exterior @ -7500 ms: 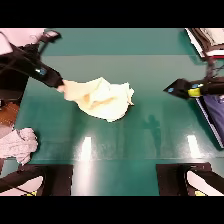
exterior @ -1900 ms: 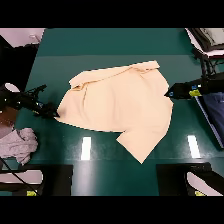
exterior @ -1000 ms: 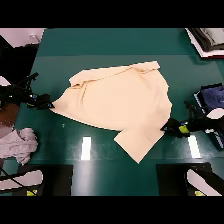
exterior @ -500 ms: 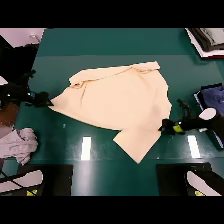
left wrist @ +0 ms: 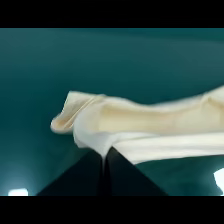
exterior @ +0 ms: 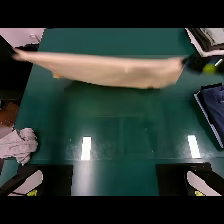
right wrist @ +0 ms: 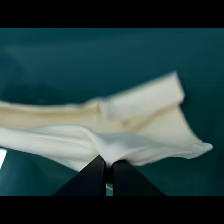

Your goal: Fold the shirts.

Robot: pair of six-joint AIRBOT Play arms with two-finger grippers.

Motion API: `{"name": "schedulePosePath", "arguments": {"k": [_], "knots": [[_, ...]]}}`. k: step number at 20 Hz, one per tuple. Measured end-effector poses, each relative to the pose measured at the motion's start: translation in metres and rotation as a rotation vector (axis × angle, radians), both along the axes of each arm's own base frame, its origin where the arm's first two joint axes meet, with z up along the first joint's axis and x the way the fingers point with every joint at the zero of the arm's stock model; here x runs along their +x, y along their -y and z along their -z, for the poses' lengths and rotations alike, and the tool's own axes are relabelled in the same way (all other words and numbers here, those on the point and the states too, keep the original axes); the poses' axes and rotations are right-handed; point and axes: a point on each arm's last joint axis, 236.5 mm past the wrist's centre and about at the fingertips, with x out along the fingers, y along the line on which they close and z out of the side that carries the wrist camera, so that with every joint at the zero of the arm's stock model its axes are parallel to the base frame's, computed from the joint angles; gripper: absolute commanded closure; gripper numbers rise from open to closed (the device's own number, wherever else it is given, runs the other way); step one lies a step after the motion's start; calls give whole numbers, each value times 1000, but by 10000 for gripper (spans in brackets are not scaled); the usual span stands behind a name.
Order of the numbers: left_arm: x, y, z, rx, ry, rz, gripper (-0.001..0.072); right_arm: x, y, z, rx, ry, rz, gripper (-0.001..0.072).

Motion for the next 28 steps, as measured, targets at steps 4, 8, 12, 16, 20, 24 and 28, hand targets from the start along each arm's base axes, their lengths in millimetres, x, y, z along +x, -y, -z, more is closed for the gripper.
{"name": "schedulePosePath", "arguments": {"k": [4, 8, 12, 16, 20, 24, 28], "knots": [[-64, 20, -149, 76, 358, -2, 685, -34, 14, -162, -111, 376, 51, 694], [-147, 48, -245, 104, 646, 12, 685, -103, 33, -250, -188, 607, 146, 695], [-220, 72, -292, 107, 842, 33, 685, -164, 56, -286, -239, 752, 289, 696], [-231, 79, -290, 104, 844, 47, 685, -188, 69, -294, -295, 779, 375, 697], [-160, 63, -225, 52, 601, 56, 685, -139, 70, -248, -270, 566, 283, 696], [-59, 44, -83, -54, 139, 95, 685, -52, 71, -126, -186, 149, 143, 697], [1, 44, 72, -179, -290, 148, 685, 7, 65, 24, -148, -290, 55, 696]]}}
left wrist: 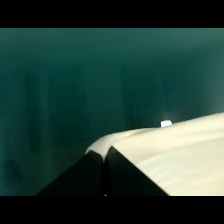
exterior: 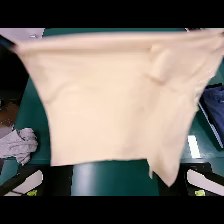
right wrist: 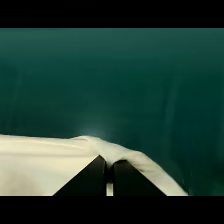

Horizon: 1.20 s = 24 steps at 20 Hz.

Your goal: Fold the shirts.

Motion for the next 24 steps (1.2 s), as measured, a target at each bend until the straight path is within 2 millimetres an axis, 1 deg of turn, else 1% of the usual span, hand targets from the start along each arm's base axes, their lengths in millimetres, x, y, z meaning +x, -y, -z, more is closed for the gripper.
{"name": "schedulePosePath", "arguments": {"k": [1, 2, 3, 4, 6, 8, 10, 12, 14, 16, 18, 20, 24], "knots": [[12, 5, 33, -13, -70, 24, 685, 9, -3, 33, 9, -88, -9, 696], [25, 10, 60, -21, -114, 42, 685, 19, -6, 62, 20, -159, -16, 696], [38, 14, 87, -24, -146, 55, 684, 28, -9, 89, 30, -214, -19, 696], [54, 17, 108, -25, -157, 52, 685, 40, -11, 114, 36, -255, -19, 696], [81, 17, 138, -21, -145, 24, 684, 62, -16, 148, 48, -278, -9, 696], [110, 12, 153, -17, -93, -31, 684, 85, -16, 171, 51, -262, 12, 696], [133, 3, 155, -8, -24, -92, 684, 109, -13, 181, 53, -204, 43, 696], [148, -4, 153, 6, 33, -130, 685, 130, -9, 180, 50, -129, 72, 696], [155, -10, 152, 30, 72, -140, 684, 144, -3, 179, 38, -74, 97, 696], [156, -9, 154, 49, 80, -123, 684, 150, 4, 179, 6, -48, 109, 696], [150, -5, 160, 68, 61, -82, 685, 147, 12, 185, -41, -65, 106, 696], [140, 0, 173, 95, 21, -28, 684, 137, 15, 197, -90, -114, 77, 697], [112, 10, 209, 112, -90, 61, 685, 100, 15, 227, -137, -237, 29, 696]]}}
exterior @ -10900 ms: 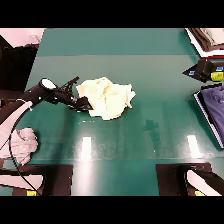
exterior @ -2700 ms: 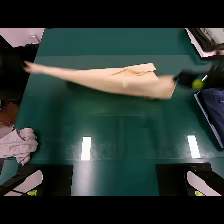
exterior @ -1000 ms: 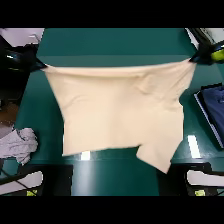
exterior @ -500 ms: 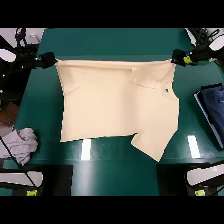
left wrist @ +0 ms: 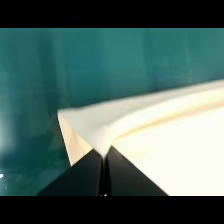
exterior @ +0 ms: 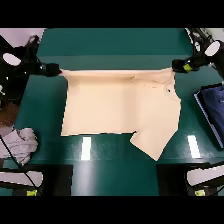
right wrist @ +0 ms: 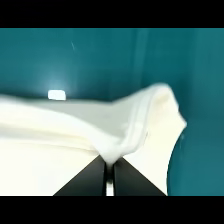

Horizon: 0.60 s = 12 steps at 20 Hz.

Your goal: Fold the shirts.

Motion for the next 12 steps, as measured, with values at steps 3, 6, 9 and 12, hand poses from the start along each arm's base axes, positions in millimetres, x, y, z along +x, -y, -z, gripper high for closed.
{"name": "schedulePosePath", "arguments": {"k": [3, 6, 9, 12], "knots": [[-20, 4, 26, -2, -78, 30, 684, -28, -2, 21, -4, -73, -10, 694], [-37, 8, 49, -9, -146, 43, 683, -51, -5, 40, -3, -121, -15, 692], [-52, 11, 63, -20, -199, 55, 184, -68, -6, 50, -1, -151, -14, 363], [-63, 14, 67, -48, -261, 43, 178, -80, -4, 46, 6, -161, -1, 267]]}}
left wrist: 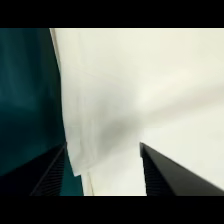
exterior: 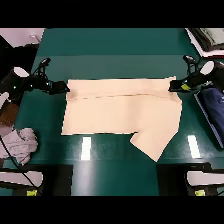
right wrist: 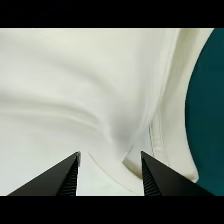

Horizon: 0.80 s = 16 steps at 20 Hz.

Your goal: Fold the shirts.

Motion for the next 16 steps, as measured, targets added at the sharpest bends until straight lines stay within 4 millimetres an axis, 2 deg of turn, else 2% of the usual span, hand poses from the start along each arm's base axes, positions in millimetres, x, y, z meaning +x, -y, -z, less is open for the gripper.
{"name": "schedulePosePath", "arguments": {"k": [2, 4, 7, 10, 14, 16], "knots": [[-10, -5, -3, -12, -50, -2, 179, -12, 4, -12, 8, -12, 12, 287], [-24, -14, -9, -24, -98, -4, 179, -31, 8, -27, 23, -31, 19, 408], [-58, -26, -15, -34, -152, -18, 178, -68, 2, -46, 107, -54, 17, 408], [-109, -24, -6, -42, -221, -16, 179, -96, -10, -56, 203, -38, 24, 408], [-170, -13, 19, -61, -317, -14, 179, -117, -22, -60, 267, -2, 37, 408], [-190, -9, 30, -69, -354, -20, 179, -123, -25, -61, 278, 8, 37, 408]]}}
